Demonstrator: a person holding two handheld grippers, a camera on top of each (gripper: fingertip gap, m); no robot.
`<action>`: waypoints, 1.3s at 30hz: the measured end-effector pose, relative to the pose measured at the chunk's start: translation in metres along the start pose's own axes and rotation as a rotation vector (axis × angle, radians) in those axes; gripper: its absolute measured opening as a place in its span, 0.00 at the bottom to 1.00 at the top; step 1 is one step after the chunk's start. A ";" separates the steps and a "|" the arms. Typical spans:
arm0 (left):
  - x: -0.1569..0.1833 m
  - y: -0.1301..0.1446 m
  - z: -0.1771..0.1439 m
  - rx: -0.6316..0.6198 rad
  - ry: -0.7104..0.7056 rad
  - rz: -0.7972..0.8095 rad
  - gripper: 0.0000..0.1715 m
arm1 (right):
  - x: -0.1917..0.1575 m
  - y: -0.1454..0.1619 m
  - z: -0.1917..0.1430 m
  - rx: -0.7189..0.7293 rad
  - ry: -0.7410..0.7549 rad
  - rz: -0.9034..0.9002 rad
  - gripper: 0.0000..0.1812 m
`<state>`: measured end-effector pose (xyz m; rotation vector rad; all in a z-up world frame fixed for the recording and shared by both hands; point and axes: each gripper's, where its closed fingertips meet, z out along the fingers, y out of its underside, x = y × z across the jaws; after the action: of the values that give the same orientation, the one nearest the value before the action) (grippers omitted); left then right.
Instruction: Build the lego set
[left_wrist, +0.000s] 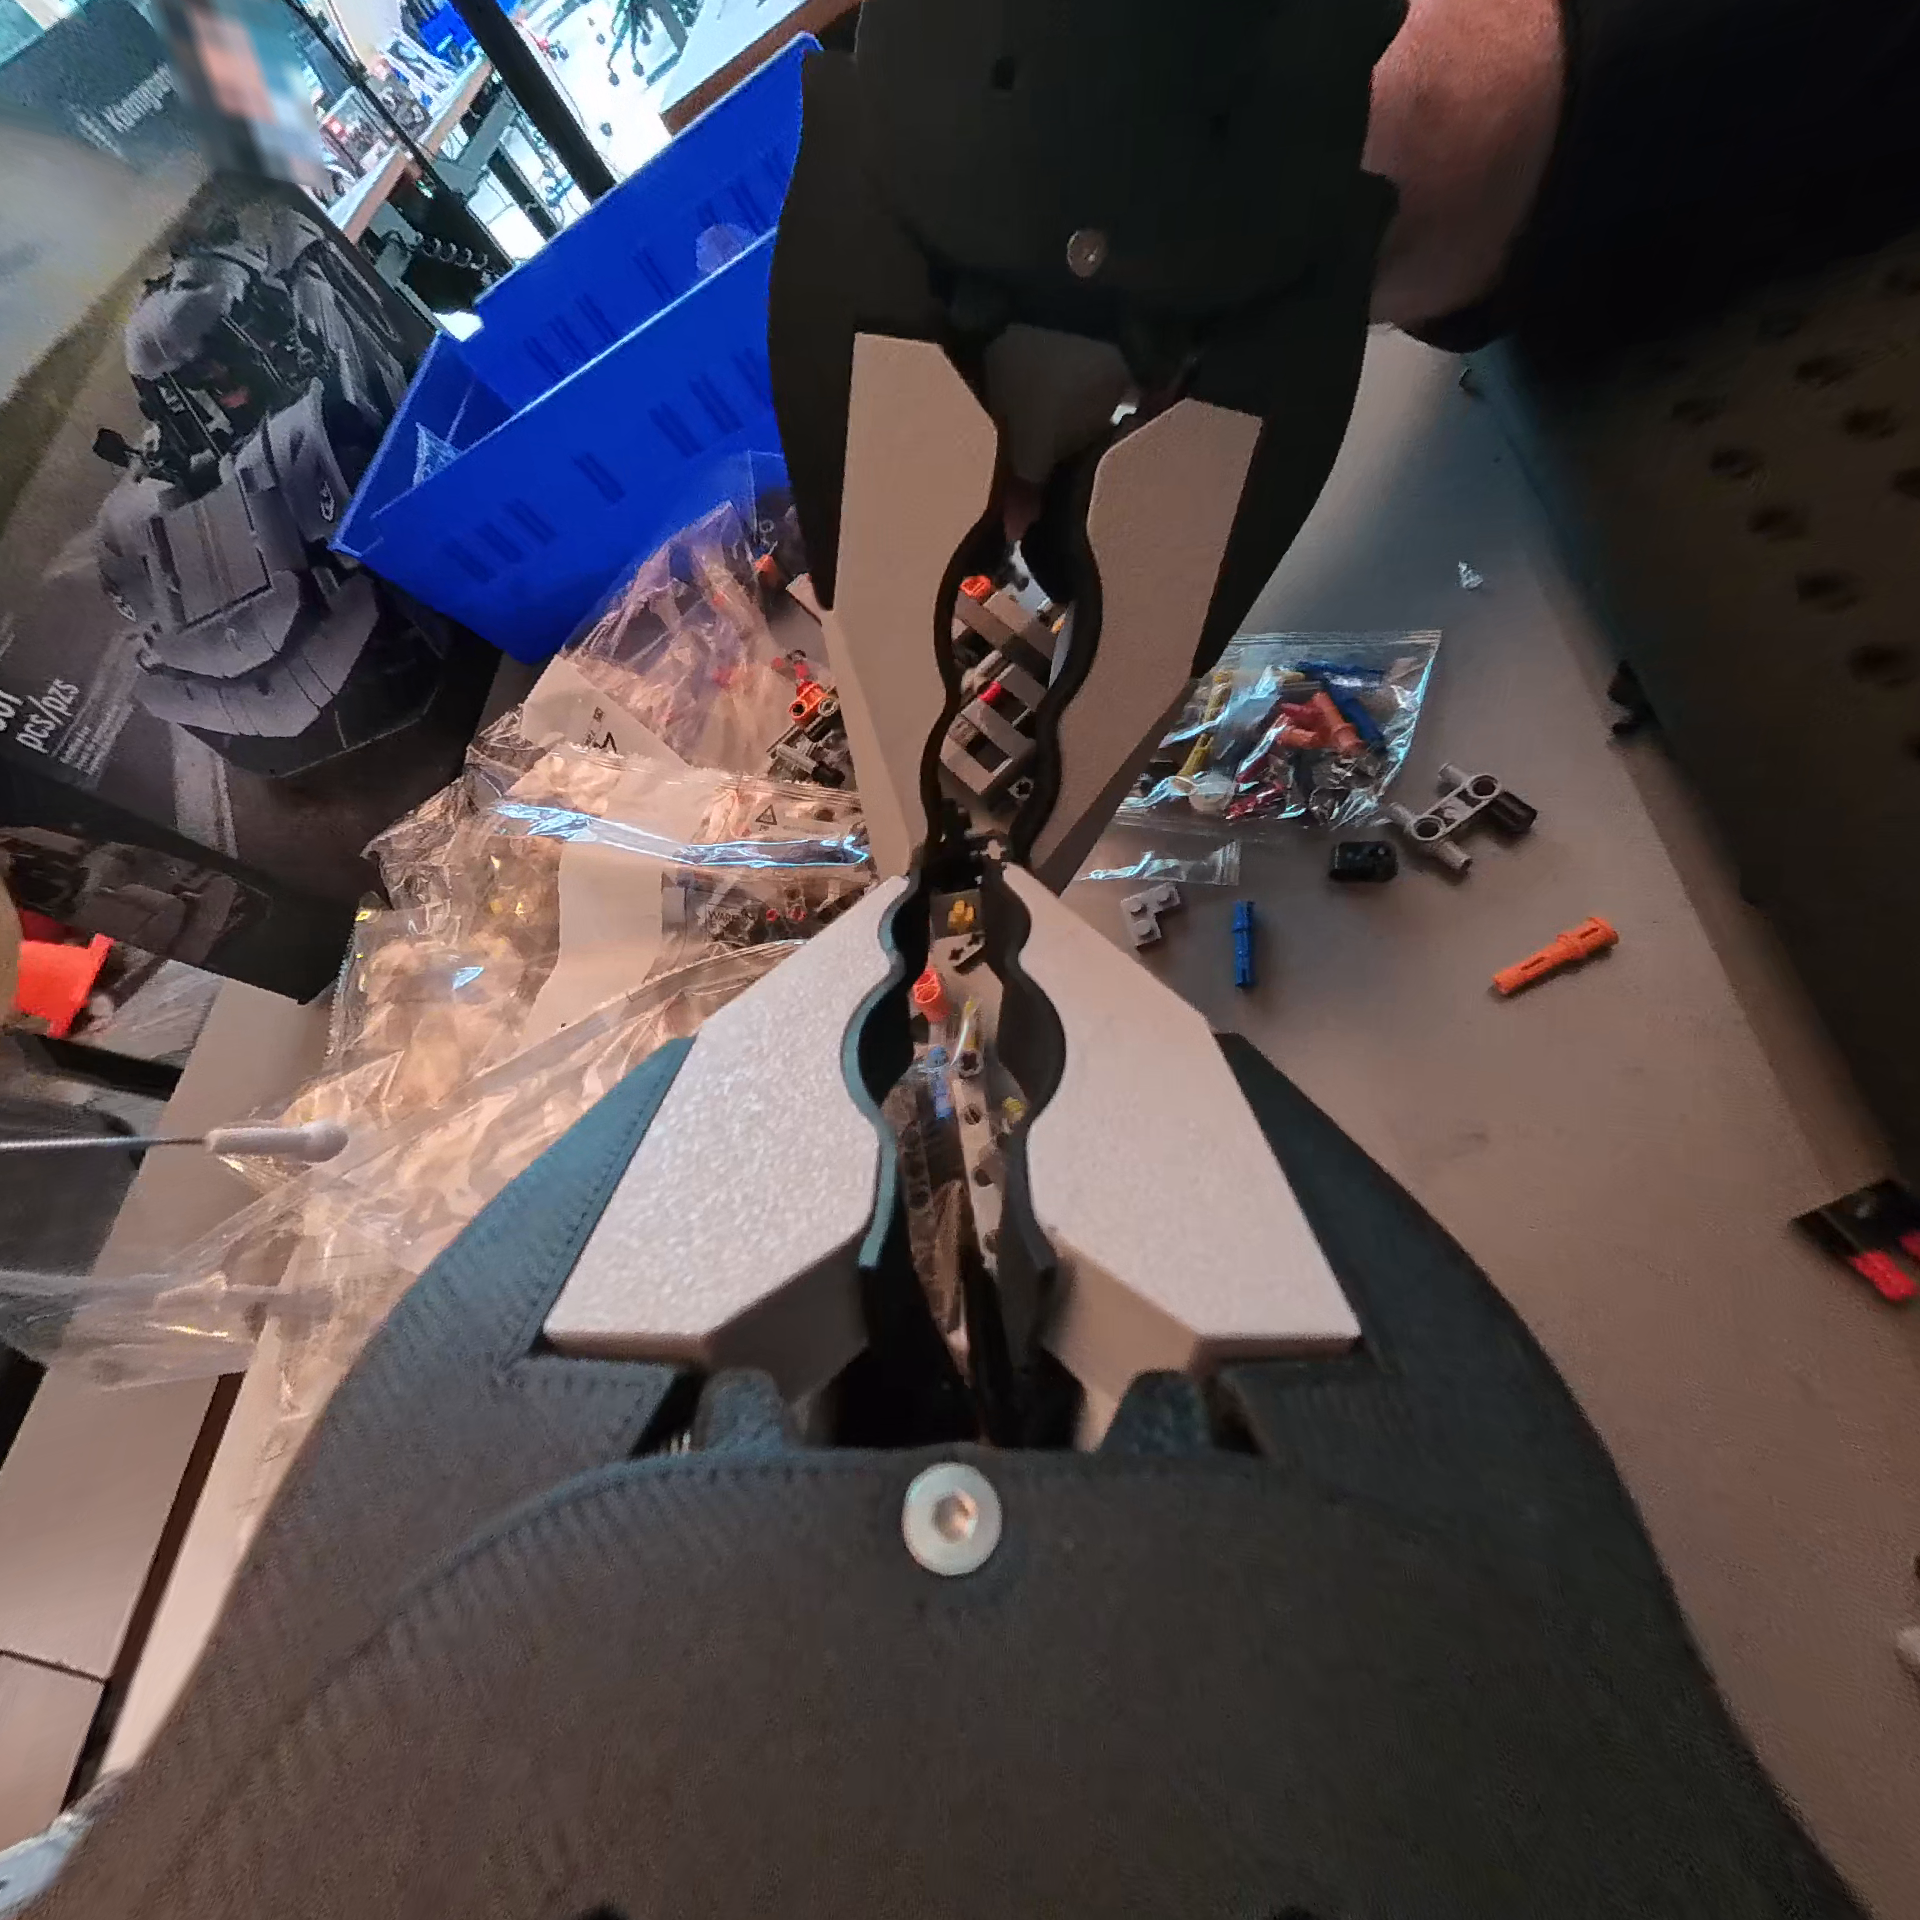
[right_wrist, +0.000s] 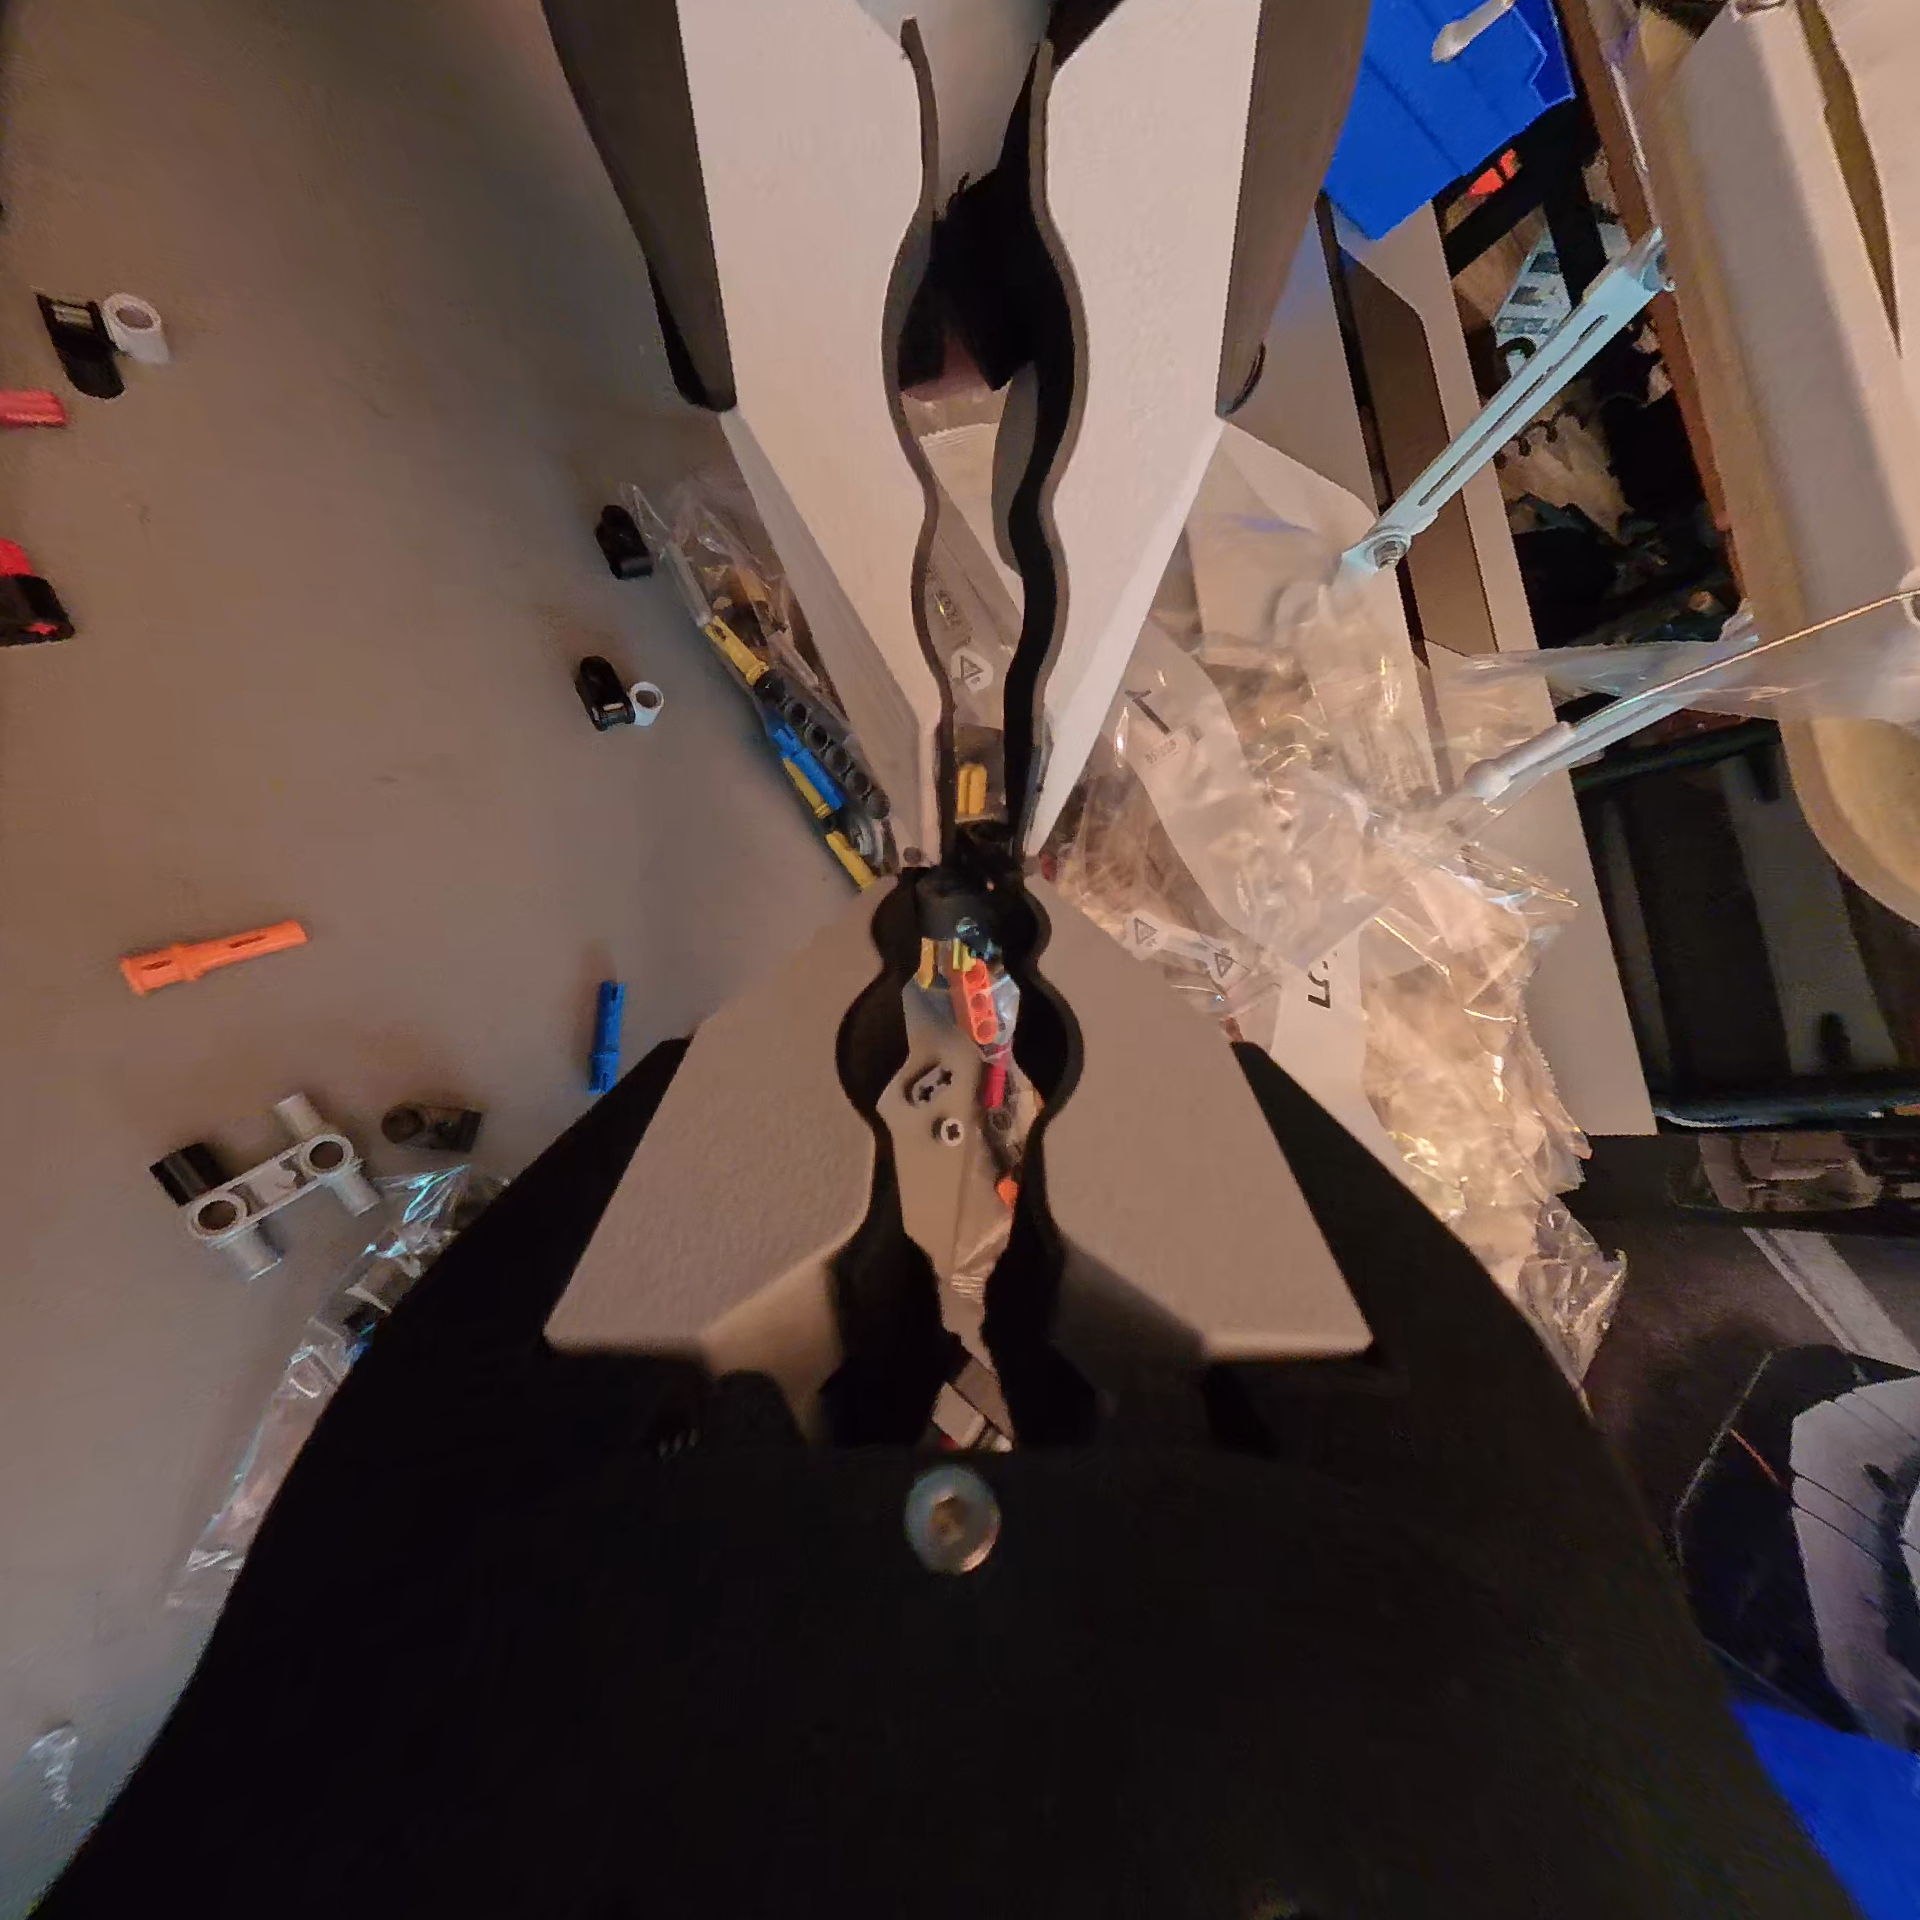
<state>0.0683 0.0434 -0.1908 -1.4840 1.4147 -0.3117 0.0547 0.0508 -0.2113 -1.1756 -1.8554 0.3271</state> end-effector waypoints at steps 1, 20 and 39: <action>0.000 -0.001 -0.001 0.011 0.009 -0.015 0.05 | 0.000 -0.001 -0.001 0.006 -0.005 0.009 0.07; 0.004 0.004 -0.021 0.042 0.130 -0.108 0.04 | -0.003 0.002 -0.005 0.023 -0.041 0.033 0.07; 0.017 0.014 -0.005 0.004 0.165 -0.063 0.11 | -0.019 0.006 0.004 -0.003 -0.107 -0.014 0.07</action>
<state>0.0613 0.0291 -0.2069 -1.5301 1.4968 -0.4856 0.0575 0.0387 -0.2277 -1.1666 -1.9560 0.3867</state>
